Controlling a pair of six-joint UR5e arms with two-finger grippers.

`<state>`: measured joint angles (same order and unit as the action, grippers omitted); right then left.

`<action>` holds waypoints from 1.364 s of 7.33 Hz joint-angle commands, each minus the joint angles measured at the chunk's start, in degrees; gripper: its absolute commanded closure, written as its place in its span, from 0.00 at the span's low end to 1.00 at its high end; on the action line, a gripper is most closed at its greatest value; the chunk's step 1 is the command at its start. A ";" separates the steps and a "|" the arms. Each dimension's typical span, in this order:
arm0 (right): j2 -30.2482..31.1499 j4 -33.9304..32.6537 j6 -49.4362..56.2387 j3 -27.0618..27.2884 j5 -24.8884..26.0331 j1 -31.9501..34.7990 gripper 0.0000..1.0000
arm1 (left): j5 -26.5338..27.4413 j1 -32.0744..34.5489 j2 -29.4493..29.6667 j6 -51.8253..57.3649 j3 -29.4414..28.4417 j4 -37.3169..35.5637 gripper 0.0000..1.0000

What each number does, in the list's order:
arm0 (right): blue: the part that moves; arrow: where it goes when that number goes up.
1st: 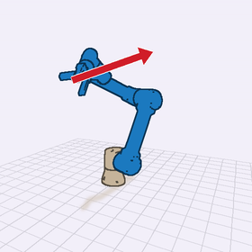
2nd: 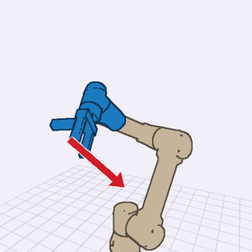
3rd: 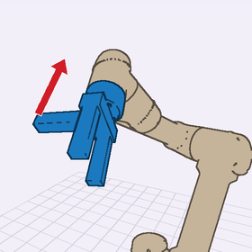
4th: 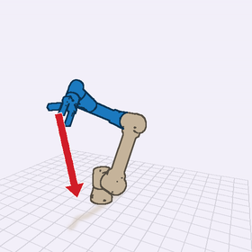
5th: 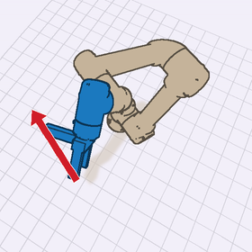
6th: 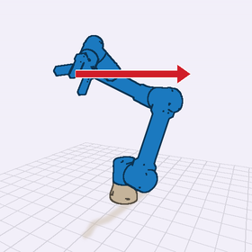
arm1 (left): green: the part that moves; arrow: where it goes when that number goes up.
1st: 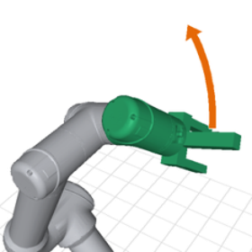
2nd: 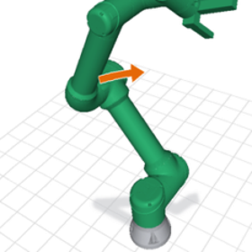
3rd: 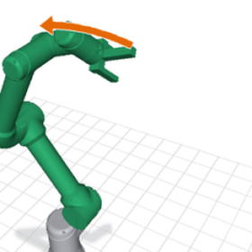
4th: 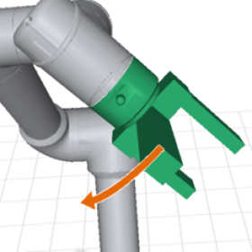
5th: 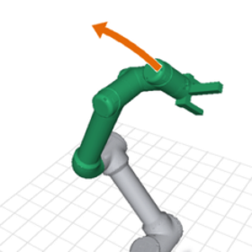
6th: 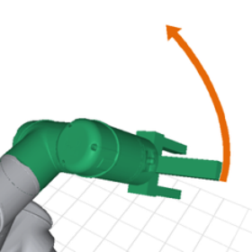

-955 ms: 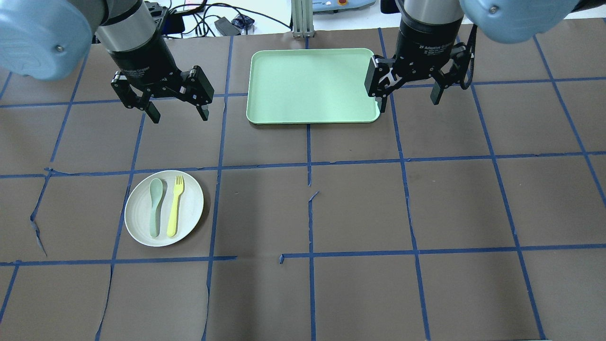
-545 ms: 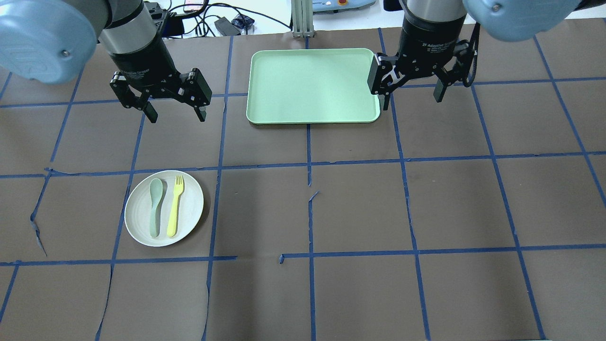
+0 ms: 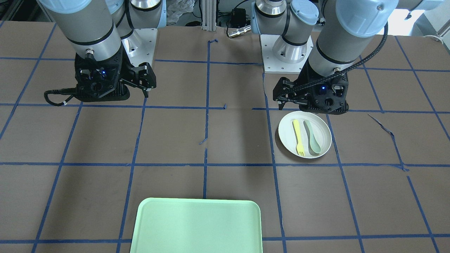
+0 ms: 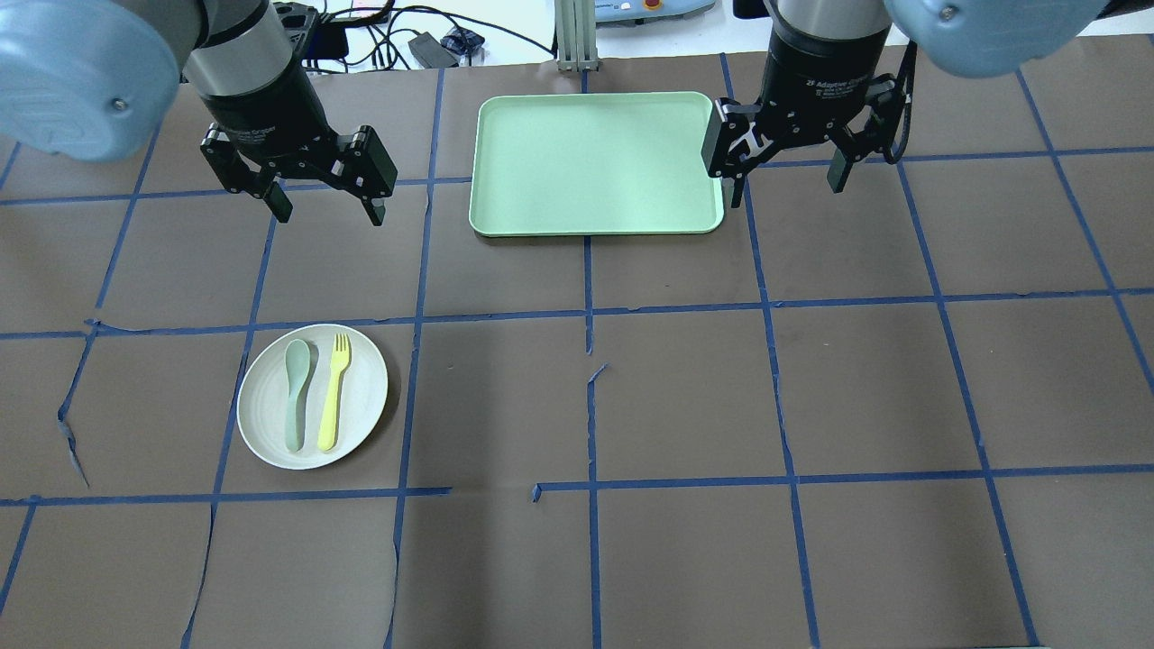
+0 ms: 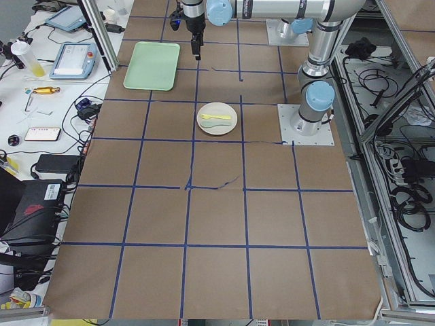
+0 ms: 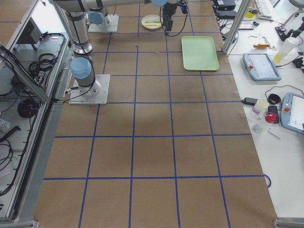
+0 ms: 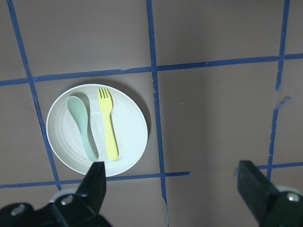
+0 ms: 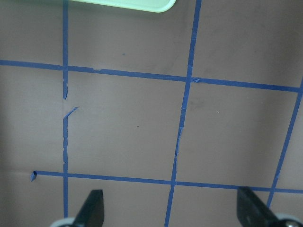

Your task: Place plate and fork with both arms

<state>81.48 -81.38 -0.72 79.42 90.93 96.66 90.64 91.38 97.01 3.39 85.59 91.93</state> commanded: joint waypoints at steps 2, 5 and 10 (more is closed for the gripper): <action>0.00 -0.53 -0.60 0.47 -0.05 0.19 0.00 | -0.11 -0.06 1.07 -0.83 0.10 0.01 0.00; -0.88 -0.44 -0.68 1.00 -0.05 0.63 0.00 | 0.85 -4.95 1.08 0.12 0.45 -0.08 0.00; -1.85 -1.76 -0.95 1.88 -0.14 0.63 0.00 | 0.51 -23.50 2.57 13.62 14.40 -13.51 0.00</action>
<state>79.68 -83.06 -1.58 81.27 90.92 97.30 91.28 71.83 99.09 11.83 96.17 81.48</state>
